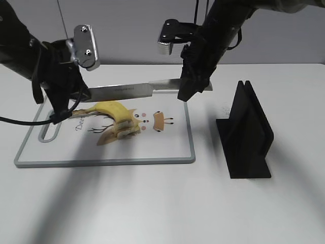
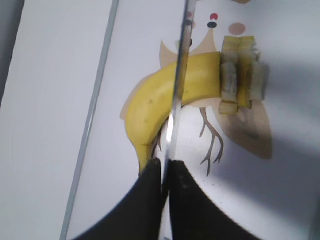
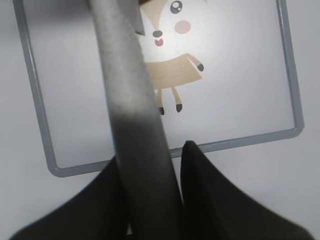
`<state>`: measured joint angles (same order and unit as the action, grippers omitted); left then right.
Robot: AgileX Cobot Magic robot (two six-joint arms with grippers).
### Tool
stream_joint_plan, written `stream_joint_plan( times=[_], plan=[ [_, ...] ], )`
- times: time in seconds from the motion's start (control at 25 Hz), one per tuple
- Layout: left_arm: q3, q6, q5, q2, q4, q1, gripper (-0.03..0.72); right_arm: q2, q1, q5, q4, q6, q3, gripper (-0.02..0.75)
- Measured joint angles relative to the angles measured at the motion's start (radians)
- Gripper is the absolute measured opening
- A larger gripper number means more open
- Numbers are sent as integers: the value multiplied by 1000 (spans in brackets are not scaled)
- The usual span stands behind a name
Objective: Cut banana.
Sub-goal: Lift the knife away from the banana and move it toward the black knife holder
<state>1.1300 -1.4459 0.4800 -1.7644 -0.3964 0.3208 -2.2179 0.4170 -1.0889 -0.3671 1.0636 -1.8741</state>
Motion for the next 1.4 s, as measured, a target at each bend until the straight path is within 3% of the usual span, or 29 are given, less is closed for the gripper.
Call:
stream_joint_plan(
  times=[0.28, 0.44, 0.56, 0.84, 0.92, 1.2, 1.4],
  plan=[
    [0, 0, 39, 60, 1, 0, 23, 53, 0, -22, -2, 0, 0, 238],
    [0, 5, 76, 104, -10, 0, 91, 86, 0, -61, -14, 16, 0, 230],
    [0, 7, 101, 142, -21, 2, 197, 110, 0, -82, -26, 30, 0, 217],
    [0, 34, 132, 247, -38, -7, 566, 179, 0, -106, -39, 55, 0, 180],
    [0, 73, 132, 274, -40, -26, 616, 197, 0, -104, -34, 53, 0, 171],
    [0, 193, 132, 358, -40, -130, 642, 250, -2, -120, -37, 61, 0, 171],
    [0, 381, 135, 411, -33, -208, 637, 297, -2, -126, -37, -3, 0, 171]
  ],
)
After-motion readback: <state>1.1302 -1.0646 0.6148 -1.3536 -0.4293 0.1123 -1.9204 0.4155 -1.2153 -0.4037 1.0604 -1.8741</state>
